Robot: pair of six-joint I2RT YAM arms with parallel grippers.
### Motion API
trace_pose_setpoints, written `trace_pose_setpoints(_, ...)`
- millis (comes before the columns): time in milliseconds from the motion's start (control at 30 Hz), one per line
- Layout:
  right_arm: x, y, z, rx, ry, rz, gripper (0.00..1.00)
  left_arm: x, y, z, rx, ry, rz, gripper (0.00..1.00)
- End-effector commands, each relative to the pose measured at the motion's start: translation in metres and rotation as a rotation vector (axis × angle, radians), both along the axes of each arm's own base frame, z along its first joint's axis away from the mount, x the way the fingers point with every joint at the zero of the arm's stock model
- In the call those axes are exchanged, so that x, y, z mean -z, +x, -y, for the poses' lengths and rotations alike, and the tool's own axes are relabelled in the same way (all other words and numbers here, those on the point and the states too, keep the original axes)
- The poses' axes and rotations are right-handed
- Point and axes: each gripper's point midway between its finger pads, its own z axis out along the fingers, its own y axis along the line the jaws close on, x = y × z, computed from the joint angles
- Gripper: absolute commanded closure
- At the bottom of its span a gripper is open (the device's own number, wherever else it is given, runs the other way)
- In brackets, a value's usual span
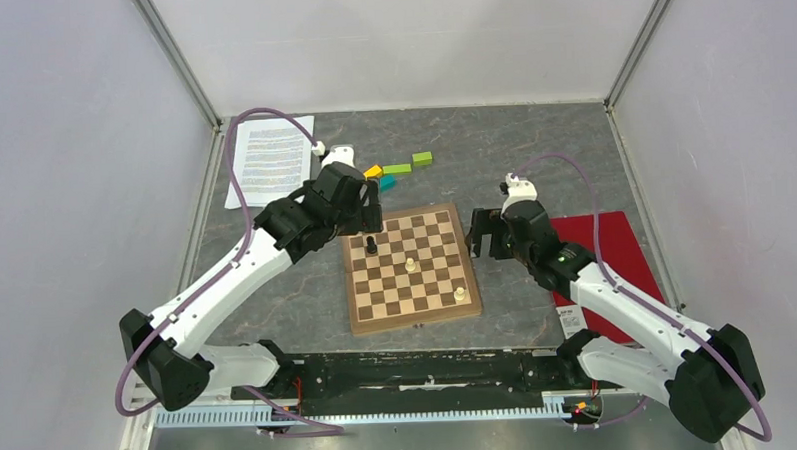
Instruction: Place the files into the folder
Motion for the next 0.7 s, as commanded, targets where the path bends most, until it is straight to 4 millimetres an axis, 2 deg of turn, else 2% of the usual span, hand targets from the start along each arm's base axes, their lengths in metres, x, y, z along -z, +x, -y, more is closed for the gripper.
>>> trace_pose_setpoints(0,-0.017,0.01,-0.016,-0.019,0.083,0.035,0.02,-0.013,-0.005,-0.001,0.044,-0.044,0.035,0.0)
trace_pose_setpoints(100,-0.01,0.01,-0.015,-0.011,0.073,0.022,0.02,-0.012,-0.007,-0.001,0.045,-0.055,0.017,0.0)
trace_pose_setpoints(300,0.003,0.007,-0.022,-0.039,0.089,-0.004,0.02,-0.023,-0.006,0.007,0.076,-0.12,0.039,0.0)
trace_pose_setpoints(667,0.036,0.003,-0.036,-0.065,0.141,-0.068,0.02,-0.024,0.007,-0.002,0.054,-0.146,0.019,0.0)
